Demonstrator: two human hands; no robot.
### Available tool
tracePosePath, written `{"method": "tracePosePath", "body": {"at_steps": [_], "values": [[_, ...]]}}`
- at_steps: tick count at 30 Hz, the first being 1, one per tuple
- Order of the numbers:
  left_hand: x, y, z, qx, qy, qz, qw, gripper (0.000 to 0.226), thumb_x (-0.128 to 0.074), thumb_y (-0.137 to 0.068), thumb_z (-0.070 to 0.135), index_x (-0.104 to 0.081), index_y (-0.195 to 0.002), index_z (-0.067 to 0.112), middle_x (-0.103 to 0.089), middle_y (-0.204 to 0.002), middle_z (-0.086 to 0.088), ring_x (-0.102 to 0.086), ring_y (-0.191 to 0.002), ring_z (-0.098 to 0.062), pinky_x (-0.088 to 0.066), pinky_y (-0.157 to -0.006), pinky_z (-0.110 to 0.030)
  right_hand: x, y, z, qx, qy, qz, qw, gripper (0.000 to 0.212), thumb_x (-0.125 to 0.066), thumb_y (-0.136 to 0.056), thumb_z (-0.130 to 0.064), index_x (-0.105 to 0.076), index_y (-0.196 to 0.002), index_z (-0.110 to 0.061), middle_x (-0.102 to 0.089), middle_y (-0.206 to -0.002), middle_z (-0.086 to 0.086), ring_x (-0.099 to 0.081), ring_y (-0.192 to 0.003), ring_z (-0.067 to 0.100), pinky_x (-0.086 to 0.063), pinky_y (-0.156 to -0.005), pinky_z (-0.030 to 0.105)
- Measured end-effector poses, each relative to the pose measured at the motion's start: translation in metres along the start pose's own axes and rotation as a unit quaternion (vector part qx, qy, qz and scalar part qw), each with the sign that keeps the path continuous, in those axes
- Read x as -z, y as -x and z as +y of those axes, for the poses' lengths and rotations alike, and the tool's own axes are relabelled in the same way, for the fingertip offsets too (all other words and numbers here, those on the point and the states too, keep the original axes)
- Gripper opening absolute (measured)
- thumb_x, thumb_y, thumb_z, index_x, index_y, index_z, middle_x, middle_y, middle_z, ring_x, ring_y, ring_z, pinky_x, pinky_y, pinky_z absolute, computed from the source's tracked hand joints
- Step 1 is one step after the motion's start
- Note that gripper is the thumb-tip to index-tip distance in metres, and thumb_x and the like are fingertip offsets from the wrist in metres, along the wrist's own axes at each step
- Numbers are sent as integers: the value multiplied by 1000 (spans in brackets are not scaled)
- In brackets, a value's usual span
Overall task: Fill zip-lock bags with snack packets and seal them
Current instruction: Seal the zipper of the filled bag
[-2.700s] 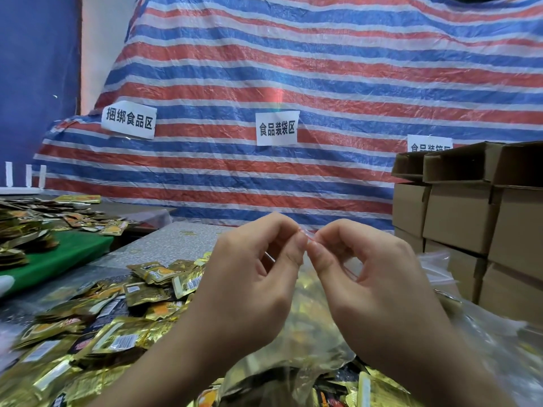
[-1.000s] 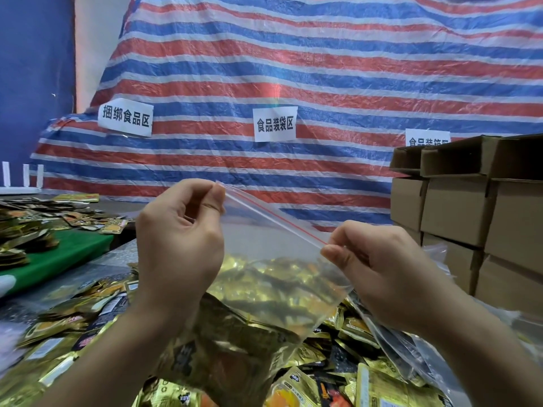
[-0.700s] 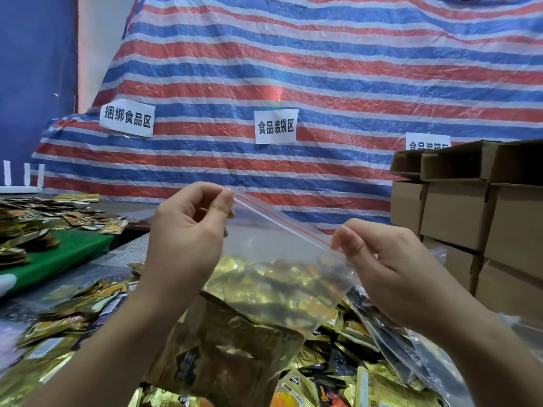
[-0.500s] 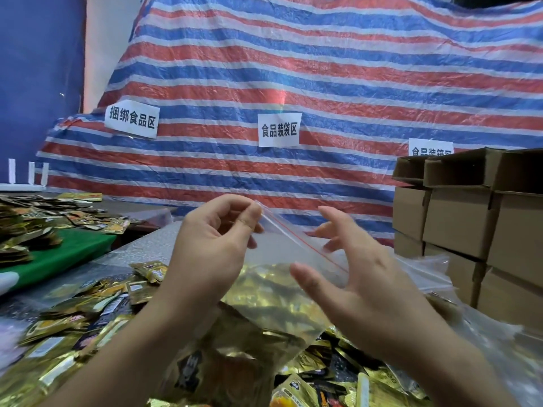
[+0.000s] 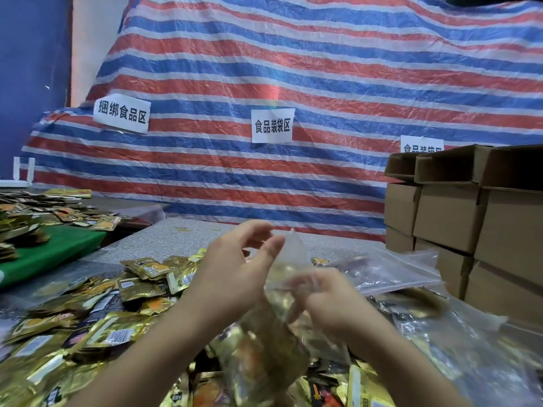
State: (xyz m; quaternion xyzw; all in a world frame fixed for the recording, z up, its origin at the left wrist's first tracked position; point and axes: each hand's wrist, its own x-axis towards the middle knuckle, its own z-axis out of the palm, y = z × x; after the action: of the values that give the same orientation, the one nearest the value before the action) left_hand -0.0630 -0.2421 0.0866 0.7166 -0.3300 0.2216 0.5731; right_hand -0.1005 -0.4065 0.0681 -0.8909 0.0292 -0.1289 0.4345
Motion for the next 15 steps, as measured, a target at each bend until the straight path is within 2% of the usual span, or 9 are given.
{"method": "tracePosePath", "body": {"at_steps": [2, 4, 5, 6, 8, 9, 11, 13, 15], "values": [[2, -1, 1, 9, 16, 22, 1000, 32, -50, -83, 59, -61, -105, 39, -67, -98, 23, -59, -92, 14, -50, -79, -11, 15, -5, 3, -48, -140, 67, 987, 24, -48, -98, 2, -69, -100, -9, -70, -72, 13, -50, -34, 6, -35, -33, 18], [4, -1, 3, 18, 36, 28, 999, 33, -44, -82, 65, -59, -101, 43, -67, -100, 21, -60, -94, 11, -55, -81, -26, 32, -9, 6, -97, -279, 134, 946, 18, -49, -100, -2, -66, -104, -3, -70, -79, 14, -60, -40, 9, -41, -34, 19], [4, 0, 3, 20, 40, 25, 999, 31, -42, -82, 66, -57, -99, 45, -67, -100, 21, -60, -95, 10, -55, -81, -29, 40, -11, 8, -110, -333, 171, 921, 17, -49, -101, -6, -65, -106, -5, -70, -84, 14, -66, -46, 12, -47, -37, 21], [4, 0, 3, 19, 39, 22, 999, 31, -40, -81, 67, -56, -98, 47, -66, -101, 22, -60, -95, 9, -55, -81, -29, 48, -13, 11, -110, -377, 215, 894, 16, -48, -103, -10, -63, -107, -11, -69, -90, 13, -70, -56, 14, -52, -43, 23], [4, 0, 2, 17, 30, 16, 999, 34, -38, -80, 68, -56, -99, 46, -66, -100, 22, -62, -95, 6, -53, -81, -27, 62, -17, 20, -95, -448, 304, 835, 16, -45, -105, -17, -58, -115, -20, -67, -107, 12, -73, -85, 22, -60, -69, 32], [4, 0, 1, 17, 25, 13, 999, 36, -38, -80, 68, -57, -100, 45, -66, -99, 21, -62, -94, 5, -52, -80, -25, 68, -19, 23, -89, -482, 330, 807, 17, -44, -106, -19, -54, -120, -20, -66, -114, 12, -70, -98, 25, -59, -83, 37], [2, 1, 1, 20, 16, 1, 1000, 35, -38, -82, 66, -57, -101, 44, -66, -98, 20, -63, -91, 4, -51, -76, -22, 77, -21, 30, -95, -541, 340, 764, 33, -43, -106, -23, -45, -138, -16, -61, -123, 14, -65, -109, 26, -53, -95, 40], [1, 1, -1, 21, 4, -10, 1000, 24, -42, -88, 60, -56, -100, 45, -67, -98, 19, -63, -89, 3, -51, -74, -21, 83, -21, 38, -131, -558, 328, 751, 45, -39, -106, -22, -33, -150, -10, -50, -143, 18, -54, -129, 30, -44, -109, 44], [0, 2, -2, 20, -8, -23, 1000, 17, -44, -92, 53, -57, -99, 45, -67, -98, 19, -64, -88, 3, -50, -73, -20, 84, -18, 42, -169, -547, 314, 758, 52, -35, -106, -19, -22, -156, -9, -34, -157, 18, -40, -142, 32, -31, -118, 49]]}}
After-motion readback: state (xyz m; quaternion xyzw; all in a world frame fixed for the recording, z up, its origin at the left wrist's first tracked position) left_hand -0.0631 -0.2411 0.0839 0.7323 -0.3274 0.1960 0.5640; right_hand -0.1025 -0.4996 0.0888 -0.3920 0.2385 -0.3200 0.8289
